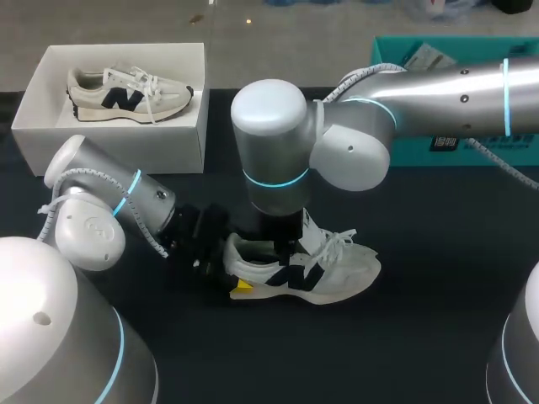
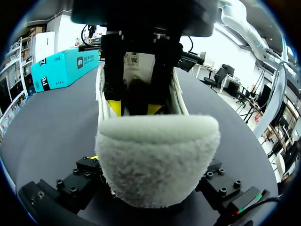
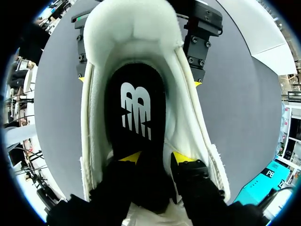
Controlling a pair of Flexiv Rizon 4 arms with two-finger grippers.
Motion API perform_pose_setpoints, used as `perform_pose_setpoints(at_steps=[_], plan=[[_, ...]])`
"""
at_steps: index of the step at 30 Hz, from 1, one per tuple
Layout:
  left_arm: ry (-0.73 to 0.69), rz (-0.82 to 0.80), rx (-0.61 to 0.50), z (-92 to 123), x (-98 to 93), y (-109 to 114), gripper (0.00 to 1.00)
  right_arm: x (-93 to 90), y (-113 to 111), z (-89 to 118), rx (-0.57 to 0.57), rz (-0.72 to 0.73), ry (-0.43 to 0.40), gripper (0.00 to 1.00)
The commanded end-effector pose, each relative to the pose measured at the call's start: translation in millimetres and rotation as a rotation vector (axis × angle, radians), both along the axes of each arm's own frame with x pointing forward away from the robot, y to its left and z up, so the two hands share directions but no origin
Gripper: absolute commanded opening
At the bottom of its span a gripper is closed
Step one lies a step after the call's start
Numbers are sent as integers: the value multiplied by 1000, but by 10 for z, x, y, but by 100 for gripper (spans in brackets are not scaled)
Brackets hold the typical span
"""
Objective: Take the shoe out of the shoebox, open the shoe tongue, remove and reinsert the insole, then place the shoe into the shoebox
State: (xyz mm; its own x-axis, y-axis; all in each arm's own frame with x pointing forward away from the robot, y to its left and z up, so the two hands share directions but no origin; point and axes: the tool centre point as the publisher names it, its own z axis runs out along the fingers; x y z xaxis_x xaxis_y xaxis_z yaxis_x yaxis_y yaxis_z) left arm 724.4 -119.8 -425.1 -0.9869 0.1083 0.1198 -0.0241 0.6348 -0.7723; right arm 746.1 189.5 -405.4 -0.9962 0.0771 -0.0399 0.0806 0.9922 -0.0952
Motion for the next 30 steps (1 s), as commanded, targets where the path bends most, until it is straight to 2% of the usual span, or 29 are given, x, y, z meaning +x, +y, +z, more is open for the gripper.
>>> perform_pose_setpoints(at_steps=[1,5,6,7,8,12,17,30], plan=[[1,-1,3,-88,25,-27,0,9,30,-224,-5,-4,30,39],[1,-1,3,-88,25,-27,0,-63,-2,-367,-12,-14,86,36],[1,-1,3,-88,25,-27,0,-83,-8,-390,-20,-18,99,27],[1,-1,3,-88,25,-27,0,-99,-16,-402,-23,-25,110,5],[1,-1,3,-88,25,-27,0,-114,-21,-407,-22,-29,122,0],[1,-1,3,-88,25,-27,0,-154,-50,-377,-8,-65,158,0],[1,-1,3,-88,25,-27,0,-118,-141,-270,44,-131,174,0],[1,-1,3,-88,25,-27,0,3,-306,257,145,-167,95,0]])
